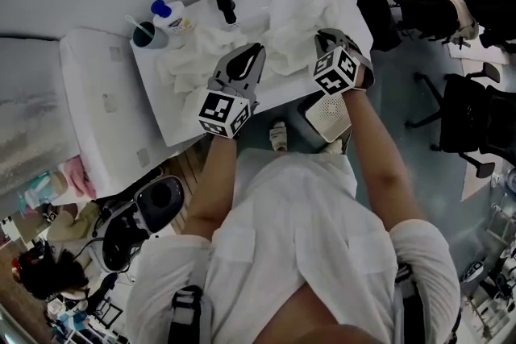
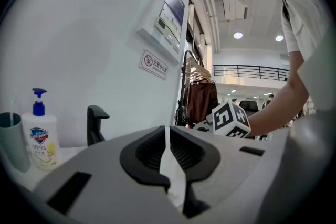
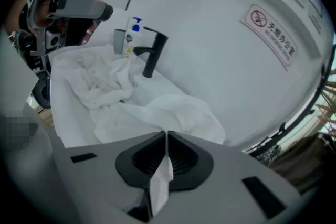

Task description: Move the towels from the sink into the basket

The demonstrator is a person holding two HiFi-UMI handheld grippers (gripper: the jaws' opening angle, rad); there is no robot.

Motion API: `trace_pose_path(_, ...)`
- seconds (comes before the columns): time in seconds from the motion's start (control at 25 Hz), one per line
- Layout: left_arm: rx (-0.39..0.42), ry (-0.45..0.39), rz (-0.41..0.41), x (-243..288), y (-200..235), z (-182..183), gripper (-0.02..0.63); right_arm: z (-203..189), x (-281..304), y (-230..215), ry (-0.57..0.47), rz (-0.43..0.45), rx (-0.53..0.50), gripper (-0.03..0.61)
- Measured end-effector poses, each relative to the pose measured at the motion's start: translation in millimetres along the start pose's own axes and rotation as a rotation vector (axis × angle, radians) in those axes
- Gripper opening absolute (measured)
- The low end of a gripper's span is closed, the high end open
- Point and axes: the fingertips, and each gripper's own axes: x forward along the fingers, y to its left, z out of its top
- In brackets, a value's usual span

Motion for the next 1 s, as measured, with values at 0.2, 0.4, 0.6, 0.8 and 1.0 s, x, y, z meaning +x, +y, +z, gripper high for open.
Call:
trace_pose_path(0.2,0.022,-0.002,-0.055,14.5,-25.5,6.6,0.032,-37.6,-24.7,-27.1,-0.012,-0.059,0.206,0.035)
trace_pose_path(0.4,0.039,0.010,-0.093,21.5,-45.4,7.9,0.032,-65.6,-33.3,-40.1,-0.062,-0.048,0.478,0.035)
trace_pose_path(0.6,0.054,0.022,-0.105,24.4,-52.3,8.6,0.032,-74.2,-26.9,-46.0,-0.100,-0.042,0.604,0.055)
trace_pose_path(0.8,0.061,0.035,-0.102,25.2,-52.3,6.4,0.032,-66.0,-14.5,-50.9,-0.139,0.013,0.610,0.223)
trace_pose_path(1.0,0.061,0.046,-0.099,27.7,-49.7,4.0,0.032,-64.3,3.2,-52.6,-0.107,0.047,0.575,0.256)
